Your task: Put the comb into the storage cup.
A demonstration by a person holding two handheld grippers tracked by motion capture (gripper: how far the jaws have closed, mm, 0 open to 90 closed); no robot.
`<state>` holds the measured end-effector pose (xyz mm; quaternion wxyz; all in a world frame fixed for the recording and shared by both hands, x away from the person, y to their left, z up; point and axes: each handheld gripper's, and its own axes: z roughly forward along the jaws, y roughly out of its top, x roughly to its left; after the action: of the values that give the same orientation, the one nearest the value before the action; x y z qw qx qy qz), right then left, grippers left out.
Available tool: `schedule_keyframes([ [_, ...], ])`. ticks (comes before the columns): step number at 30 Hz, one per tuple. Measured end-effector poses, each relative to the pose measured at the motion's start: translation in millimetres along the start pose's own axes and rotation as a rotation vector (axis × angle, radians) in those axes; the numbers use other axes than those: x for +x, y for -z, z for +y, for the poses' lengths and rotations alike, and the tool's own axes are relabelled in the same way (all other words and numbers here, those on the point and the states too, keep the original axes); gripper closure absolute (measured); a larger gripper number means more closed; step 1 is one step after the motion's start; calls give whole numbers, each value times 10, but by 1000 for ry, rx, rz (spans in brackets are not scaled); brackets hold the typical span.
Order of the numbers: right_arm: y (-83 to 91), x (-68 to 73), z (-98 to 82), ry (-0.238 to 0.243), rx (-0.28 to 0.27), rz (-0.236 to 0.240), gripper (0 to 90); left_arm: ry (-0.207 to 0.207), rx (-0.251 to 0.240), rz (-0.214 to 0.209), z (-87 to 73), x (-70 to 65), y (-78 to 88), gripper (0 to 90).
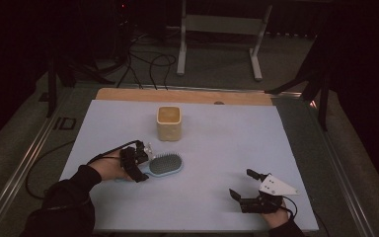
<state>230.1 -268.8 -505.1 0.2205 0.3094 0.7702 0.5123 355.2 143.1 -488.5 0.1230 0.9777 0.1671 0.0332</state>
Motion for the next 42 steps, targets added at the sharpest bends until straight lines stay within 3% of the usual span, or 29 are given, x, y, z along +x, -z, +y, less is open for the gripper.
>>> schedule_keyframes([
  [10,4,-3,0,-2,-1,4,87,11,22,-16,44,21,-18,553],
  [18,4,-3,0,-4,-2,5,87,-12,44,-26,75,10,-20,664],
  [25,12,2,5,-3,-1,2,87,-25,43,-23,67,-8,-24,691],
  [42,13,-5,5,-7,-8,-5,87,-19,-34,-47,-59,0,33,702],
])
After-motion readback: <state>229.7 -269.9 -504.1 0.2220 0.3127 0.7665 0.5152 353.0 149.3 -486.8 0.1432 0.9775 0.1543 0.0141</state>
